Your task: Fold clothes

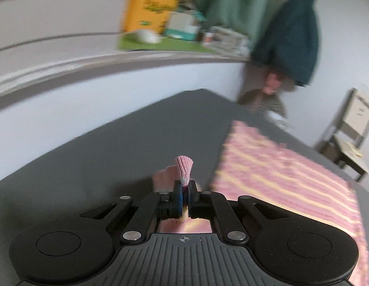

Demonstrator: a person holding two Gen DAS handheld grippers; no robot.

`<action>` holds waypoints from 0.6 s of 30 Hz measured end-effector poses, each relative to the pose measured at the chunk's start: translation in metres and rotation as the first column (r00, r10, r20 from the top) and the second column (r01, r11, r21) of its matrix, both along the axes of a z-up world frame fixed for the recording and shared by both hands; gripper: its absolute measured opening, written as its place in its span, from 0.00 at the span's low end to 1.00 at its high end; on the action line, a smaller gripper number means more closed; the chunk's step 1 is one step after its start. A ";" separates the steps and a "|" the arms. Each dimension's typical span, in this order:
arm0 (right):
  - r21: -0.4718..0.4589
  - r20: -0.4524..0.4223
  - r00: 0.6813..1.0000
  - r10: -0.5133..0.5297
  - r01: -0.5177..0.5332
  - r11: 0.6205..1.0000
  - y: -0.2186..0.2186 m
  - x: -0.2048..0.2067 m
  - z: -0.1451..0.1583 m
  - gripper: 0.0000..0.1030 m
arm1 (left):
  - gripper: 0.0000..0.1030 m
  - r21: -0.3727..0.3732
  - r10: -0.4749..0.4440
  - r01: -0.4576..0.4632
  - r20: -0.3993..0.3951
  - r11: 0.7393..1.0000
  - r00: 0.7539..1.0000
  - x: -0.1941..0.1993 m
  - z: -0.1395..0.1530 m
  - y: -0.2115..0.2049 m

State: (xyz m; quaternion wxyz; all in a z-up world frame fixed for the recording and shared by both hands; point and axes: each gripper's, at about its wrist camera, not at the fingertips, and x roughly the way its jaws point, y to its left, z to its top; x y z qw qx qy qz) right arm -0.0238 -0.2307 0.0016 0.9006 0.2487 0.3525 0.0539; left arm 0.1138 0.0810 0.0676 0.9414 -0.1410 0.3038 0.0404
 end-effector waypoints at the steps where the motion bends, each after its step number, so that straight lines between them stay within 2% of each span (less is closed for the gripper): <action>1: 0.001 -0.001 1.000 -0.004 0.004 1.000 -0.001 0.000 0.000 0.67 | 0.04 -0.006 -0.021 0.021 0.004 1.000 1.000 0.002 0.004 -0.010; 4: 0.001 -0.004 1.000 -0.011 0.011 1.000 -0.002 -0.001 -0.001 0.67 | 0.04 -0.038 -0.080 0.080 0.001 0.996 0.997 0.011 0.006 -0.046; 7: 0.005 -0.010 1.000 -0.020 0.020 1.000 -0.004 0.000 -0.004 0.67 | 0.04 -0.056 -0.131 0.130 -0.021 0.990 0.991 0.019 -0.006 -0.083; 9: 0.013 -0.016 1.000 -0.024 0.024 1.000 -0.006 0.001 -0.005 0.67 | 0.04 -0.061 -0.153 0.150 -0.052 0.987 0.987 0.028 -0.024 -0.105; 15: 0.032 -0.035 0.999 -0.035 0.036 0.999 -0.011 0.005 -0.011 0.67 | 0.04 0.016 -0.190 0.195 -0.162 0.981 0.968 0.039 -0.075 -0.150; 18: 0.038 -0.039 0.998 -0.040 0.042 0.998 -0.014 0.006 -0.012 0.67 | 0.04 0.066 -0.213 0.225 -0.150 0.972 0.966 0.026 -0.080 -0.159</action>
